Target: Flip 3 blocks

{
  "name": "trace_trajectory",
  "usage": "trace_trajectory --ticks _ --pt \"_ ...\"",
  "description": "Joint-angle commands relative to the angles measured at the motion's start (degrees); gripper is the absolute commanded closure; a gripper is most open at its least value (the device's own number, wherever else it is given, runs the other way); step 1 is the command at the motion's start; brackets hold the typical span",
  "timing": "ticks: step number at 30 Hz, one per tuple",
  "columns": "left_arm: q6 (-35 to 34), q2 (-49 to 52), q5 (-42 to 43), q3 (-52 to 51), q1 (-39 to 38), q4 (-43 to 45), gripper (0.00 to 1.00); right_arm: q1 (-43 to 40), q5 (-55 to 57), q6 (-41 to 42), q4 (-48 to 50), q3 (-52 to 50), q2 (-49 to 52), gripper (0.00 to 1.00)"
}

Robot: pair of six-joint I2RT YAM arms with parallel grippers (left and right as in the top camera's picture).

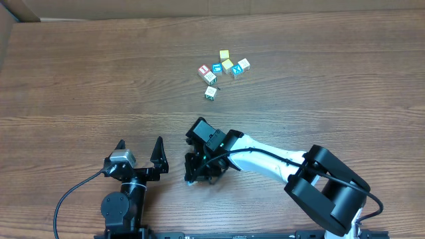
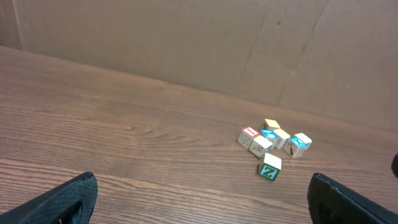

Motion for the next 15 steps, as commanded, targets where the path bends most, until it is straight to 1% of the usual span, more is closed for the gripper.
trace_trajectory --ticks 1,3,6,11,13,15 --pt "1.14 -0.55 -0.17 -0.22 -0.37 -0.15 0.0 -1.66 9.44 0.2 -0.42 -1.03 2.16 0.93" --pt "1.14 -0.52 -0.17 -0.22 -0.37 -0.15 0.0 -1.79 6.34 -2.58 -0.42 0.04 2.16 0.93" --pt "1.14 -0.52 -0.17 -0.22 -0.37 -0.15 0.0 -1.79 4.26 -5.77 -0.85 2.54 2.05 0.85" --pt "1.14 -0.52 -0.17 -0.22 -0.37 -0.15 0.0 -1.9 4.44 -10.25 -3.3 6.34 1.64 0.62" --pt "1.14 -0.52 -0.17 -0.22 -0.37 -0.15 0.0 -1.86 4.5 -13.68 -5.77 8.17 1.62 0.55" --pt "1.14 -0.52 -0.17 -0.22 -0.37 -0.15 0.0 -1.62 6.32 -16.46 -8.9 9.97 1.64 0.5"
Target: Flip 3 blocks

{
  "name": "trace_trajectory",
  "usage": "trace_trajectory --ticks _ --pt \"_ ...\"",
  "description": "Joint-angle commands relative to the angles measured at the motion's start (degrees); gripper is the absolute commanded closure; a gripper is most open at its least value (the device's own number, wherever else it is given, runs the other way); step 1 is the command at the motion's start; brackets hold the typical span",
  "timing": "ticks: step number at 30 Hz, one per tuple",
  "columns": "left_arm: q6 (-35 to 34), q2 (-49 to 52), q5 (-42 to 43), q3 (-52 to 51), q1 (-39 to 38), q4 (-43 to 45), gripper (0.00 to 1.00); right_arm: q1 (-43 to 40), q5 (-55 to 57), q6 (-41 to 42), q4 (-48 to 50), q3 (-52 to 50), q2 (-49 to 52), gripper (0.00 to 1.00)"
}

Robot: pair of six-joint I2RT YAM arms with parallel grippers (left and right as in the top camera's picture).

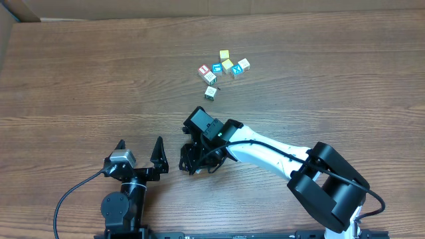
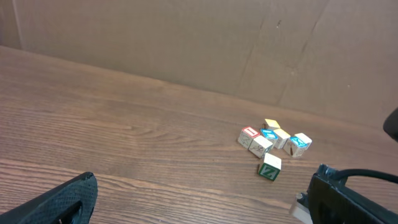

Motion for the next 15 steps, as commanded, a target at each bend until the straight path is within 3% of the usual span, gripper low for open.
trace_trajectory --ticks 1,10,15 --pt "1.11 -0.55 -0.17 -0.22 -0.37 -0.15 0.0 0.0 4.2 -6.99 -3.02 3.76 1.05 0.49" --pt "1.11 -0.52 -0.2 -0.22 -0.37 -0.15 0.0 0.07 5.51 -10.99 -7.08 4.22 -0.24 0.46" --pt "1.11 -0.55 -0.17 -0.22 -0.37 -0.15 0.0 0.2 11.8 -12.76 -11.28 3.63 -0.66 0.42"
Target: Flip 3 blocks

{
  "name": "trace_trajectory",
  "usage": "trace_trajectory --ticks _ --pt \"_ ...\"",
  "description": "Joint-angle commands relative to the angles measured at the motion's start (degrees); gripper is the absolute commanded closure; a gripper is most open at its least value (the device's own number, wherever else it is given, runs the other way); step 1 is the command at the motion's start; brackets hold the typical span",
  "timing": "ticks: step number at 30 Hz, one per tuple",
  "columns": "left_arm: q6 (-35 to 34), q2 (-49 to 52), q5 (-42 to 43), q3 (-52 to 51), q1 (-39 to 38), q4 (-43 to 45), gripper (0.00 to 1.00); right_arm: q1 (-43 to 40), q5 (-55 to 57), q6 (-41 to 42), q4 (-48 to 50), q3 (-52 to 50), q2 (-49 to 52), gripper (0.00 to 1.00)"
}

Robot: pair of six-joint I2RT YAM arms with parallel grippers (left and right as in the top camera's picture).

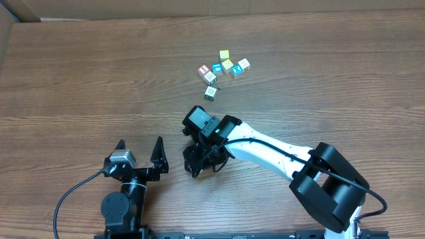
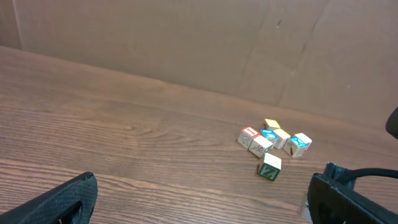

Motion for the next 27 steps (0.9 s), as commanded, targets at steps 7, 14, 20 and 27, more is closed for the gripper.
trace_trajectory --ticks 7,14,20,27 --pt "1.14 -0.52 -0.17 -0.22 -0.37 -0.15 0.0 0.92 8.52 -4.24 0.17 -2.25 -1.05 0.42" --pt "1.14 -0.52 -0.17 -0.22 -0.37 -0.15 0.0 1.01 11.45 -4.13 4.44 -2.27 -1.4 0.28" --pt "1.14 -0.52 -0.17 -0.22 -0.37 -0.15 0.0 1.03 16.17 -2.12 4.68 -2.27 -0.98 0.27" --pt "1.14 -0.52 -0.17 -0.22 -0.37 -0.15 0.0 0.59 15.23 -1.33 4.42 -1.42 -1.68 0.27"
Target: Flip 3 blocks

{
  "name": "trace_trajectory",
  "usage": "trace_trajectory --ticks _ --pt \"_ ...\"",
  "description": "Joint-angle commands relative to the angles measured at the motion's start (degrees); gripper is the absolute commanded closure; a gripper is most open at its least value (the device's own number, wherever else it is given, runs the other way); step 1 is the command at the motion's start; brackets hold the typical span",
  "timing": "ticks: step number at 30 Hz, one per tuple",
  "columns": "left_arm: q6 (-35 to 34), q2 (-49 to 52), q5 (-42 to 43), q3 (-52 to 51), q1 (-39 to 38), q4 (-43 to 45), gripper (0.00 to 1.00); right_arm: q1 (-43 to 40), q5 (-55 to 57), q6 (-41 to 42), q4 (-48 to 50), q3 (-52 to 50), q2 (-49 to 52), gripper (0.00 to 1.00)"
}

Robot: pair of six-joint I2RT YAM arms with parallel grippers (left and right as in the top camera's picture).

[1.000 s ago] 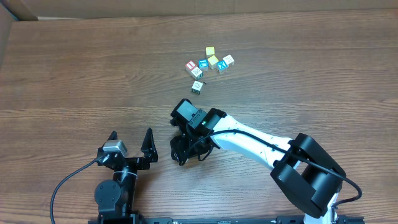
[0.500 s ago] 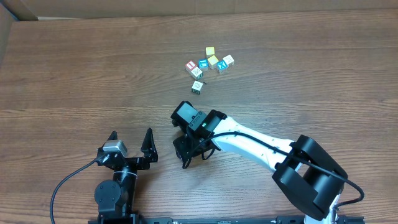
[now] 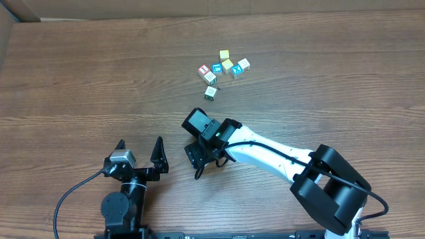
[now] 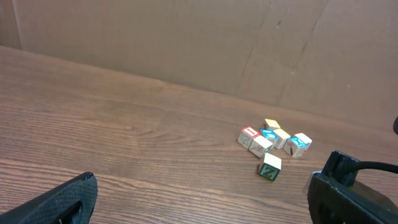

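Note:
Several small lettered blocks [image 3: 224,66] lie clustered at the far middle of the table, seen in the left wrist view as the blocks [image 4: 273,138]. A green-lettered block [image 3: 210,93] [image 4: 270,167] sits apart, just nearer than the cluster. My right gripper [image 3: 199,162] hangs over bare wood well short of the blocks, its fingers pointing toward the front edge; the gap between them does not show. At the front edge my left gripper [image 3: 139,149] [image 4: 202,211] is open with nothing in it.
The white right arm [image 3: 265,153] stretches from the lower right across the table's middle. Its dark wrist [image 4: 348,171] shows at the right edge of the left wrist view. A cardboard wall [image 4: 186,43] stands behind the wooden table [image 3: 80,79].
My right wrist has shifted slightly to the right and turned a little. The blocks and the left arm are where they were.
My right gripper was low over the wood near the front, right of the left gripper. Its wrist then stood a little farther from the front edge, toward the blocks, and has stayed about there with small turns. No block has moved and the left gripper has stayed open.

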Motion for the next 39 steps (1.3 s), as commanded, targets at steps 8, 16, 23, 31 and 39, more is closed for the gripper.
trace_trajectory --ticks 8,16,23,31,39 --pt "1.11 -0.52 -0.17 -0.22 -0.37 -0.15 0.0 2.27 -0.48 0.83 -3.63 0.31 0.44 0.44" --pt "1.11 -0.52 -0.17 -0.22 -0.37 -0.15 0.0 2.54 0.59 1.03 -4.92 0.28 0.87 0.54" --pt "1.11 -0.52 -0.17 -0.22 -0.37 -0.15 0.0 2.54 2.19 1.6 -4.46 0.28 1.68 0.67" --pt "1.11 -0.52 -0.2 -0.22 -0.37 -0.15 0.0 2.54 3.52 2.75 -3.76 0.28 1.68 0.5" --pt "1.11 -0.52 -0.17 -0.22 -0.37 -0.15 0.0 2.54 3.56 4.09 -2.64 0.04 2.75 0.56"
